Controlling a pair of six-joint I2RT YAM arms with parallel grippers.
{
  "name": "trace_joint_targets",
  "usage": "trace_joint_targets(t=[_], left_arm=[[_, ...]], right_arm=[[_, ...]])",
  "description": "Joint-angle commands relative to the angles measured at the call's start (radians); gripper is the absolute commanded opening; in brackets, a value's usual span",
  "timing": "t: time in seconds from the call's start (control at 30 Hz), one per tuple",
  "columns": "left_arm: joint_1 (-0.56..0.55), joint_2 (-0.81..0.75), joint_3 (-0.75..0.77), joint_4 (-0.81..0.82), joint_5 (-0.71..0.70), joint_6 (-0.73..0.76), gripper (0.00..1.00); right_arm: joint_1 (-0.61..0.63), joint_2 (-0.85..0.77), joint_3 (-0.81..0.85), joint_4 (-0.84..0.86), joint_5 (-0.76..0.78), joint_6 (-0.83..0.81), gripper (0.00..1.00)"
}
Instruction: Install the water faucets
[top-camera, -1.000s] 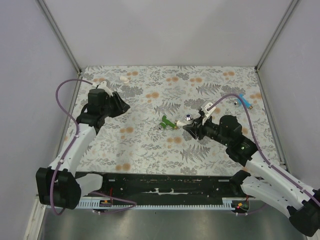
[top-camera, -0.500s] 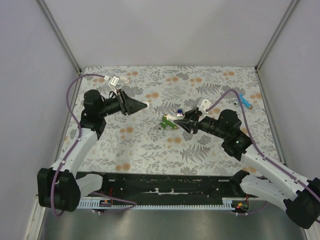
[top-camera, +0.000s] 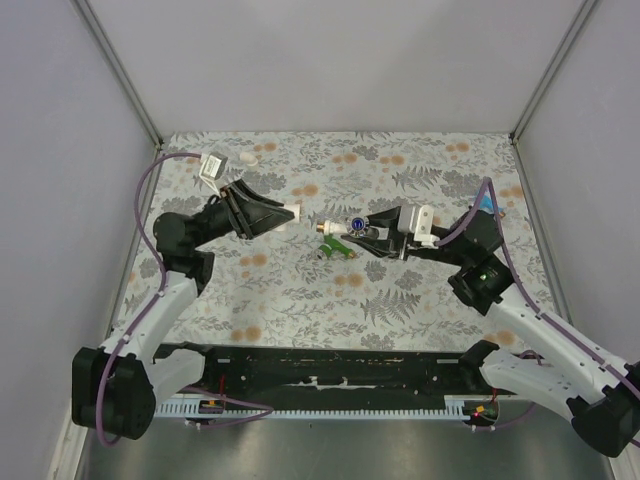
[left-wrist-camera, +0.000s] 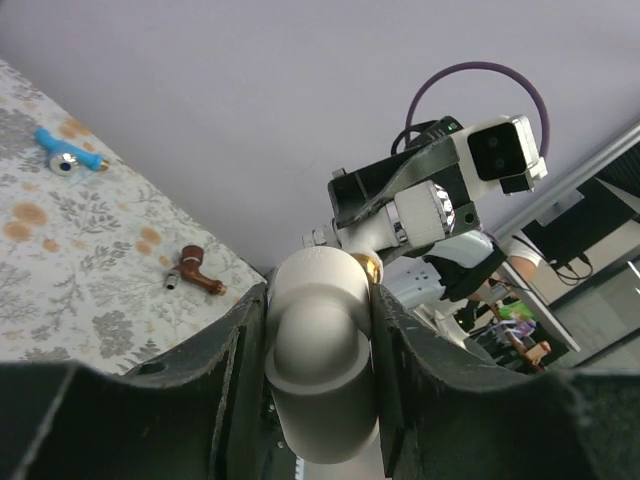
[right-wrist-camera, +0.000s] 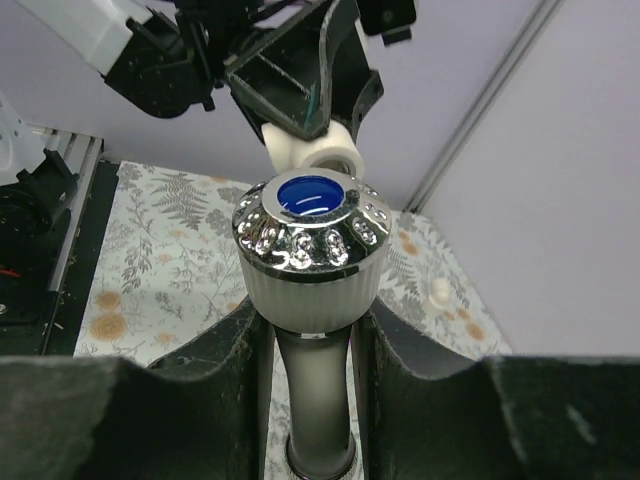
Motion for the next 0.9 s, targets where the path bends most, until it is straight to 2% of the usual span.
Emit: trace_joint_targets(t=[0.0,0.17,0.23,0.4,0.53,0.87], left_arm=[[-0.033,-0.049,-0.014,0.142,-0.042,-0.153,0.02],[-0.056,-0.100,0.020,-0.074,-0.090,-0.127,0.02],[-0.058,-0.127,0.043,-0.240,-0.113,-0.101,0.02],[-0.063,-0.173,0.098,-0.510,-0.152,-0.080,0.02],[-0.063,-0.186,0.115,-0.547,-0.156,-0.124,0.02],[-0.063,-0.192,0.130,-0.541,-0.188,-0.352,0.02]], right_arm=[[0.002,0.014,0.091,0.067,-0.103,-0.074,0.00],[0.002,0.046,0.131,0.024,-0.143,-0.154,0.00],[0.003,0.056,0.143,0.015,-0.153,-0.188,0.00],[0.003,0.086,0.185,-0.006,-0.183,-0.261,0.00],[0.002,0.116,0.243,-0.097,-0.203,-0.343,0.00],[0.003,0.124,0.241,-0.072,-0.176,-0.412,0.00]])
